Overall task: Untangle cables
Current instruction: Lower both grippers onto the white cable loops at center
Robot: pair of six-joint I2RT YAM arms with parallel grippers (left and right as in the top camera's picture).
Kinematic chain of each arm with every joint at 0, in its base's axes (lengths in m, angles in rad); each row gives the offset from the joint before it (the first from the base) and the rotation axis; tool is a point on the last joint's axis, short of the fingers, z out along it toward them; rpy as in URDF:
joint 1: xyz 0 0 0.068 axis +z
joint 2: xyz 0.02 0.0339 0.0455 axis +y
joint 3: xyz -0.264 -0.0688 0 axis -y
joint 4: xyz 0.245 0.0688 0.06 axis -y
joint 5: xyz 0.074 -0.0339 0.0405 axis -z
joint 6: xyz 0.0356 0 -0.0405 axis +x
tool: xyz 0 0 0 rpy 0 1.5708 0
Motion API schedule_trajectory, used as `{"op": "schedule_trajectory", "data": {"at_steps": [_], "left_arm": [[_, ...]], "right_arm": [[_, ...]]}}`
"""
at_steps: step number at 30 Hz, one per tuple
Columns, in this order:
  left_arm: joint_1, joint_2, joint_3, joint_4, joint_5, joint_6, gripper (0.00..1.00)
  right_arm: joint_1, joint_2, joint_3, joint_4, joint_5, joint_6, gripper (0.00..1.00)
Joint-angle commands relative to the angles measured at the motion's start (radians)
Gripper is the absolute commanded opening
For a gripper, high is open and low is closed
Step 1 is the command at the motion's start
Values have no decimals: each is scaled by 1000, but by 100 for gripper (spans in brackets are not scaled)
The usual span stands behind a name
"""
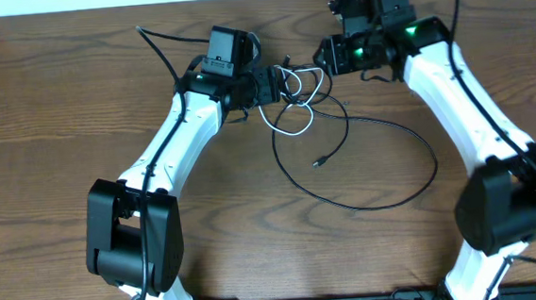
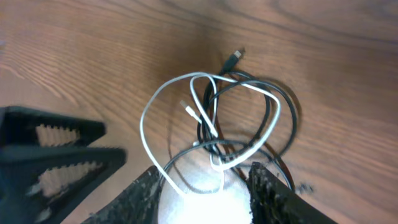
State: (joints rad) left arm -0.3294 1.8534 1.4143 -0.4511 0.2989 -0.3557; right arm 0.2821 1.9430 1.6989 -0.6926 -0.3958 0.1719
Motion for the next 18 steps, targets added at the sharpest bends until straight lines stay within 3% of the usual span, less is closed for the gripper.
{"op": "schedule_trajectory", "data": {"at_steps": [1,7,10,12,14,15,17,18], "left_arm": [[39,10,3,-30,-76,-75,61],[79,10,3,-48,-76,-103,61],[89,10,3,-55,-76,-103,61],[96,10,3,-63,-75,-103,61],[103,10,3,-72,-70,-103,61],[106,10,3,-72,-56,-102,61],[112,10,3,-72,-27,-101,61],[114,10,3,-72,-19,-102,61]], "right_arm": [[34,99,2,69,-74,-17,46],[88,223,2,154,-95,-63,45],[103,272,2,183,-54,-65,38],[105,288,2,213,-49,-63,25],[105,290,2,228,-49,-43,4],[104,283,3,233,-53,-23,1],[97,261,7,237,-51,-8,2],[91,251,8,237,-46,-8,8]]}}
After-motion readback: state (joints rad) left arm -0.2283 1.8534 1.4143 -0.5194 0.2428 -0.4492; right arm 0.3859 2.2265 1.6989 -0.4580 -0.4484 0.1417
